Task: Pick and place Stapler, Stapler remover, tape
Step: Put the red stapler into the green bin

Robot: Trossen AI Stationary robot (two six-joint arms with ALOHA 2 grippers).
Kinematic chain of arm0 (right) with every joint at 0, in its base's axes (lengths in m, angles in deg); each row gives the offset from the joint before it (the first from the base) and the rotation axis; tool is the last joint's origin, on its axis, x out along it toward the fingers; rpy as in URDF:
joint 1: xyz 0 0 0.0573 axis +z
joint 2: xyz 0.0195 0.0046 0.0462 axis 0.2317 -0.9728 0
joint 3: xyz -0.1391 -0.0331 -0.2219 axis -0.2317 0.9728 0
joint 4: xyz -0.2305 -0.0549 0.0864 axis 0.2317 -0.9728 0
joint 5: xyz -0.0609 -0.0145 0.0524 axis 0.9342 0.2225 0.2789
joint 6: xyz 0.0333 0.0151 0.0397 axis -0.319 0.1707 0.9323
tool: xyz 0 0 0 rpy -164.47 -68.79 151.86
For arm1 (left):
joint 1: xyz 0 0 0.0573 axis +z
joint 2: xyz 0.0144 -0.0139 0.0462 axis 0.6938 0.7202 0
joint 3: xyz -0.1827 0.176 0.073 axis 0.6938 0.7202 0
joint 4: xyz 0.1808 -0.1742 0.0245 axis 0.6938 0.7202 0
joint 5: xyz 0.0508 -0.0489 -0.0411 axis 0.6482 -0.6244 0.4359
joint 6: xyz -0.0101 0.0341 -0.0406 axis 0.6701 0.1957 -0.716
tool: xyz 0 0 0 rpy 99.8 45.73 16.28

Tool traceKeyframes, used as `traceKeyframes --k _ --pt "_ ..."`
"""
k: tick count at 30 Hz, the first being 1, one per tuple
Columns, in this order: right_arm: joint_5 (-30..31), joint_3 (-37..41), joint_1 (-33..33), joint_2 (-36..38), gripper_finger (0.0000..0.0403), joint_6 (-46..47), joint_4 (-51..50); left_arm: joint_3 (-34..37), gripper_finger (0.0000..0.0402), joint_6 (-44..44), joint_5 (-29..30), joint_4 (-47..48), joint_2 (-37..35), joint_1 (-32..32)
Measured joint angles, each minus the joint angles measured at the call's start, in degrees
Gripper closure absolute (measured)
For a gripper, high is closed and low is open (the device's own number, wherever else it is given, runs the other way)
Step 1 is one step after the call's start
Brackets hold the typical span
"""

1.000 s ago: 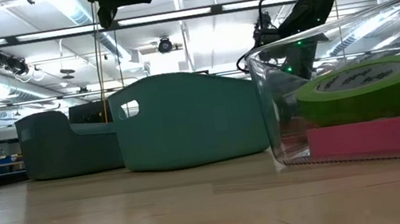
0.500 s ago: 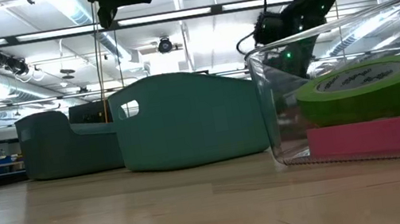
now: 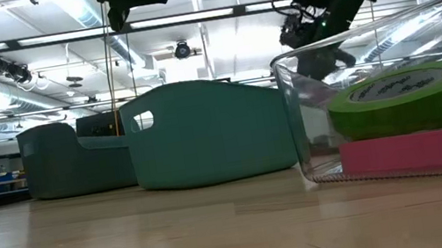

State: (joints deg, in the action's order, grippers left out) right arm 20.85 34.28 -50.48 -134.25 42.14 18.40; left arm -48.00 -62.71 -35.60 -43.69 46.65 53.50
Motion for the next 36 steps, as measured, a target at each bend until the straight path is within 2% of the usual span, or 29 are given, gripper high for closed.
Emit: traceKeyframes --k 5,14,23,30,33,36 --pt "-1.3 0.0 0.0 2.5 0.0271 -1.9 1.3 0.0 0.0392 0.1 0.0 0.0 0.0 0.0" --pt "-12.9 0.0 1.9 3.7 0.0271 -14.5 6.8 0.0 0.0392 1.5 0.0 0.1 0.0 0.0" --pt "-16.2 0.0 6.8 3.7 0.0271 -30.8 10.3 0.0 0.0392 1.5 0.0 0.1 0.0 0.0" --pt "-17.6 0.0 8.9 3.7 0.0271 -36.3 14.0 0.0 0.0392 1.5 0.0 0.1 0.0 0.0" --pt "-21.0 0.0 9.4 3.7 0.0271 -38.5 16.0 0.0 0.0392 1.5 0.0 0.1 0.0 0.0" --pt "-27.6 0.0 9.6 3.7 0.0271 -40.7 18.9 0.0 0.0392 1.5 0.0 0.1 0.0 0.0"
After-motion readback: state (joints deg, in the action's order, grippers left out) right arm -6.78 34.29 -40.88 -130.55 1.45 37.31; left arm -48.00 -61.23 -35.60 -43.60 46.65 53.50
